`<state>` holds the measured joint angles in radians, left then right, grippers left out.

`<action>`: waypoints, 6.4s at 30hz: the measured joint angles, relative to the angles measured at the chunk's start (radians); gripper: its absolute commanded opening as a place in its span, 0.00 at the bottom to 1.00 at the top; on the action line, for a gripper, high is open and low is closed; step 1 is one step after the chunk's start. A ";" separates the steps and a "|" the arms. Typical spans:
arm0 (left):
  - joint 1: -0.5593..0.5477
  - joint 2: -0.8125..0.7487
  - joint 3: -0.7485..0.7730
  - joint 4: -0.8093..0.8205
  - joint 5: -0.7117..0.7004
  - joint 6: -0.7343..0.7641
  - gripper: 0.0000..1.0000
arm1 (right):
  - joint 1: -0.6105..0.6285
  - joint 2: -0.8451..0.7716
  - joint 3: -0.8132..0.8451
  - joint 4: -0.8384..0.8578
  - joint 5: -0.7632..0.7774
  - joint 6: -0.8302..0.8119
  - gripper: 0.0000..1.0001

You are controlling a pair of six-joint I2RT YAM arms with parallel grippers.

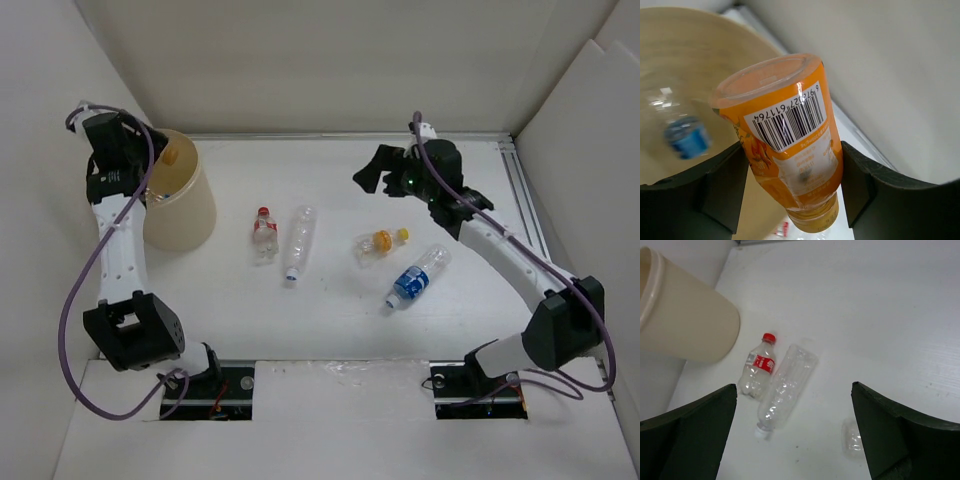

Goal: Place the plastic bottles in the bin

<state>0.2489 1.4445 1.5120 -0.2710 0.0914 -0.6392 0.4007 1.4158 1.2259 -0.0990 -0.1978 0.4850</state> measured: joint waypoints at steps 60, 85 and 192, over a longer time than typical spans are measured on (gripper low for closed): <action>-0.575 -0.064 -0.393 0.467 0.785 0.038 1.00 | -0.112 0.162 0.157 -0.001 -0.152 0.122 0.00; -0.838 0.156 -0.203 0.715 0.766 -0.108 0.00 | -0.074 0.011 -0.003 0.539 -0.516 0.373 1.00; -0.752 -0.017 -0.406 0.769 0.630 -0.108 1.00 | 0.124 0.002 0.099 0.160 -0.151 0.236 0.00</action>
<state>-0.5026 1.4273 1.1061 0.4980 0.7216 -0.7471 0.5243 1.4174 1.3247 0.0612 -0.3492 0.7212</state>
